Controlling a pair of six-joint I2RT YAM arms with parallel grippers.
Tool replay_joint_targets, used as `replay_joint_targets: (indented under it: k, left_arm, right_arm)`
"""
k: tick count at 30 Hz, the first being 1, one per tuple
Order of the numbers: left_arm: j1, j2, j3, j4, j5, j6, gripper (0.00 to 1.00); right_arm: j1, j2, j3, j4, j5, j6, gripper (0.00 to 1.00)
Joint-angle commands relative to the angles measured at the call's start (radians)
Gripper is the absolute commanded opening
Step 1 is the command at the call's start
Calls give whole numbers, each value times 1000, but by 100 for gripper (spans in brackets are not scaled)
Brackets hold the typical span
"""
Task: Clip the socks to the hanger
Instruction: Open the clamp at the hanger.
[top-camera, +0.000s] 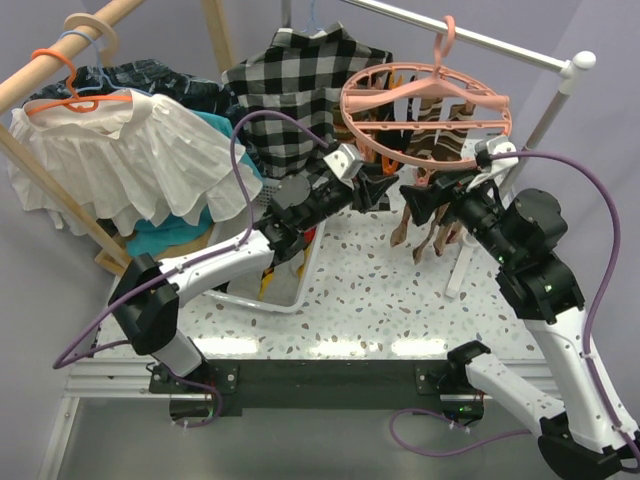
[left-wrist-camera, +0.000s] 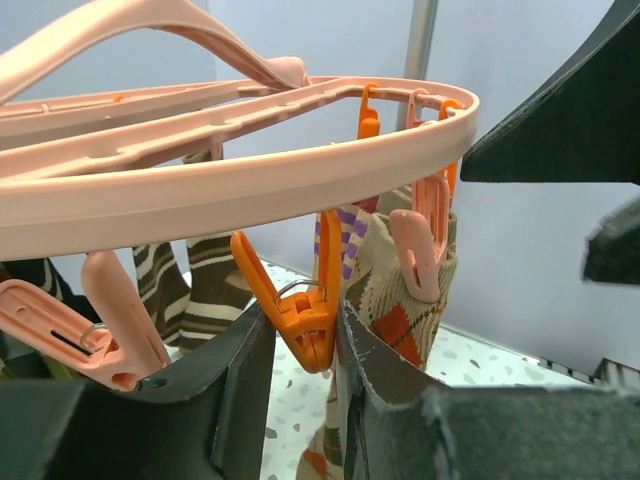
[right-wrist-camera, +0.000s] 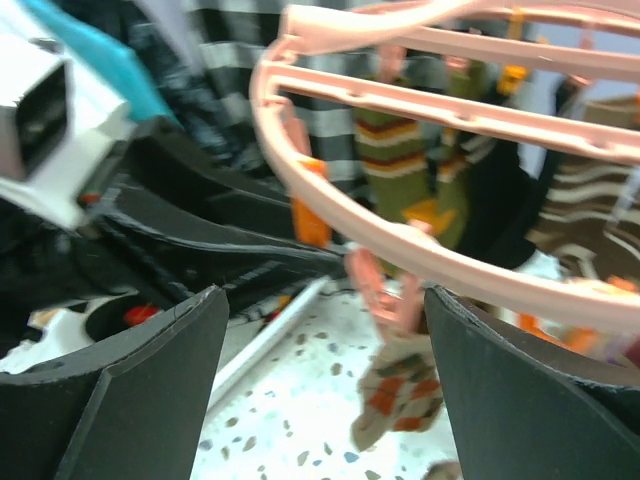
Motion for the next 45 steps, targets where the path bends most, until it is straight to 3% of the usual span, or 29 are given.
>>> replay_joint_targets:
  k: [1, 4, 8, 16, 28, 45]
  left_arm:
    - [-73, -60, 3, -34, -155, 118, 32]
    - [-116, -62, 6, -49, -241, 185, 32]
    - [-156, -56, 12, -49, -337, 247, 30]
    - [-213, -27, 31, -31, -416, 325, 31]
    - [-259, 24, 51, 7, -462, 377, 32]
    - [-285, 39, 45, 1, -459, 391, 33]
  right_arm:
    - [5, 25, 72, 17, -211, -5, 82]
    - [5, 50, 87, 18, -212, 33, 79]
    - [5, 76, 115, -14, -101, 78, 70]
    - [3, 100, 121, -49, 6, 176, 53]
    - [5, 123, 92, -98, 103, 273, 40]
    - [2, 119, 34, -25, 183, 281, 34]
